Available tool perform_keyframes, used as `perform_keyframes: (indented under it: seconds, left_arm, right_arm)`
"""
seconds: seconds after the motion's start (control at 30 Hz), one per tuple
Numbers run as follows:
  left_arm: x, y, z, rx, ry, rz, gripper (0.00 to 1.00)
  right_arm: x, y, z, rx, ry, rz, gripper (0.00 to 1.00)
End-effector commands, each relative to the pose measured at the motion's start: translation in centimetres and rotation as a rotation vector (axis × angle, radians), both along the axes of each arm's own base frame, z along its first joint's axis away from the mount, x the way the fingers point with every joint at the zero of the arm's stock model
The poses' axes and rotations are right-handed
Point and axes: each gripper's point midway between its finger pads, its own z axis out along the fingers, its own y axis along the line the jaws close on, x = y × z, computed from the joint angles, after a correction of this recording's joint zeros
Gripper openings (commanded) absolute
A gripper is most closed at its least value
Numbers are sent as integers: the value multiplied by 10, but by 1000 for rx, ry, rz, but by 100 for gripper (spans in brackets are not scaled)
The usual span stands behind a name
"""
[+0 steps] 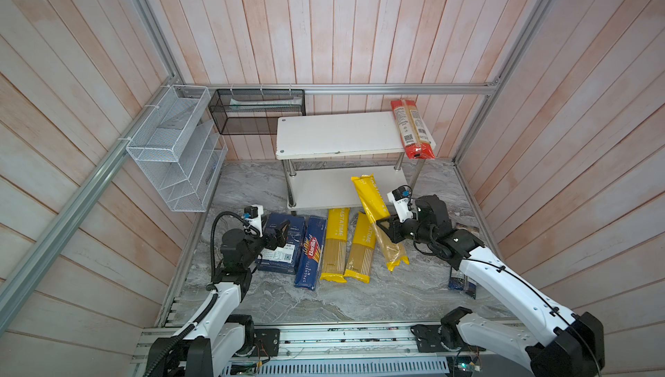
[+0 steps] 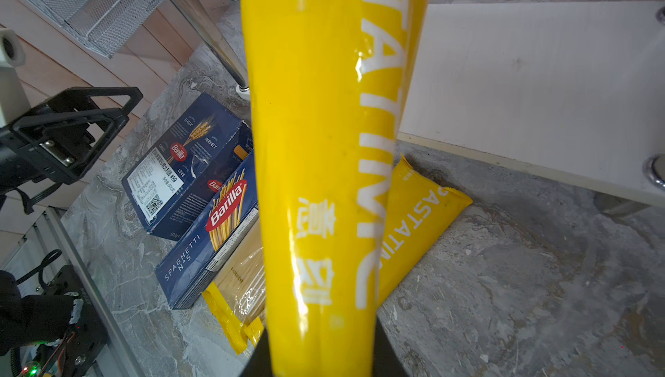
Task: Arrange pasta packages on shelves
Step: Place the pasta bag on the shelf.
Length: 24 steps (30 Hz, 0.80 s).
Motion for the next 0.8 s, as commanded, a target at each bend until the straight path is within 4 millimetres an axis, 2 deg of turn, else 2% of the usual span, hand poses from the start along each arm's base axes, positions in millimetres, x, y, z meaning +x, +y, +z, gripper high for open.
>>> perform_keyframes:
  seconds: [0.0, 0.57, 0.77]
  left_arm:
    - [1, -2, 9, 8, -27, -8, 99]
    - [-1, -1, 9, 8, -34, -3, 100]
    - [0, -2, 8, 9, -30, -8, 100]
  right_arm:
    - [8, 15, 69, 93, -190, 61, 0]
    - [10, 23, 115, 118, -248, 104, 0]
    - [22, 20, 129, 111, -262, 57, 0]
